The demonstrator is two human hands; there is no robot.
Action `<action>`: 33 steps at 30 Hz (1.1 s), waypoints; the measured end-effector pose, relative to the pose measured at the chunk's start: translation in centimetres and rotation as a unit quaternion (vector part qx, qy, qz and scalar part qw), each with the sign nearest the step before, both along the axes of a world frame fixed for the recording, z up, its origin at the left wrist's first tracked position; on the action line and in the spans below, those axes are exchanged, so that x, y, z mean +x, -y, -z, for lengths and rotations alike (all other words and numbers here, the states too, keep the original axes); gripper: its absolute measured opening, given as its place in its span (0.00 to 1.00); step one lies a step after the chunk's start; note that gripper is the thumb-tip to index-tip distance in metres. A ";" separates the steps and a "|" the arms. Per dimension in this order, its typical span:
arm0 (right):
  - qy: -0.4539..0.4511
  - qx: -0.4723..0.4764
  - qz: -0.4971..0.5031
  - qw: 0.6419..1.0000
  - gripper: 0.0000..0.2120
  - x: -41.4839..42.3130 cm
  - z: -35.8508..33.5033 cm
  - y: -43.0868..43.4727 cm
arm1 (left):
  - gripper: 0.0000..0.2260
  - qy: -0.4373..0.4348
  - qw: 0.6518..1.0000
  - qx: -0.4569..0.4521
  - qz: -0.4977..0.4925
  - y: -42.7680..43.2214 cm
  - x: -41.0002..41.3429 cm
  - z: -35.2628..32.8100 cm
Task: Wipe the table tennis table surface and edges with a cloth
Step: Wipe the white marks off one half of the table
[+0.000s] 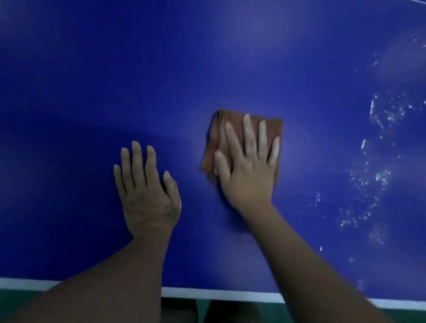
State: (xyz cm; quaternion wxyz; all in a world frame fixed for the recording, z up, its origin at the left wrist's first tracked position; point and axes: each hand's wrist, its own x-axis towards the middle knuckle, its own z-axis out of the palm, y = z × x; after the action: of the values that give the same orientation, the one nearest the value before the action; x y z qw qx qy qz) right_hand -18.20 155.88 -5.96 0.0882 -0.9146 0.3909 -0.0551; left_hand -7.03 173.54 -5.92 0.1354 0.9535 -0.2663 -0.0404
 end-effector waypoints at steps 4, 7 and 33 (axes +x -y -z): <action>-0.027 0.036 -0.089 0.995 0.31 -9.8 0.3 -9.4 | 0.28 0.013 1.000 -0.007 0.004 0.1 0.0 0.1; -0.059 0.036 -0.088 0.994 0.31 -16.5 -0.1 -10.7 | 0.27 0.026 1.000 -0.017 0.007 -0.1 -0.1 -0.1; -0.102 0.028 0.058 0.993 0.30 -32.1 -0.5 -7.3 | 0.29 -0.010 0.997 0.015 0.070 -0.5 -16.6 -0.8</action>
State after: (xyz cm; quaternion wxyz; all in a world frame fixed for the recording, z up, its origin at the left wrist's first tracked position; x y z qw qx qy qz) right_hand -50.28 163.14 -5.42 0.0704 -0.8884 0.4515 0.0440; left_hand -23.60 174.07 -5.09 0.1207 0.9339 -0.3306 -0.0634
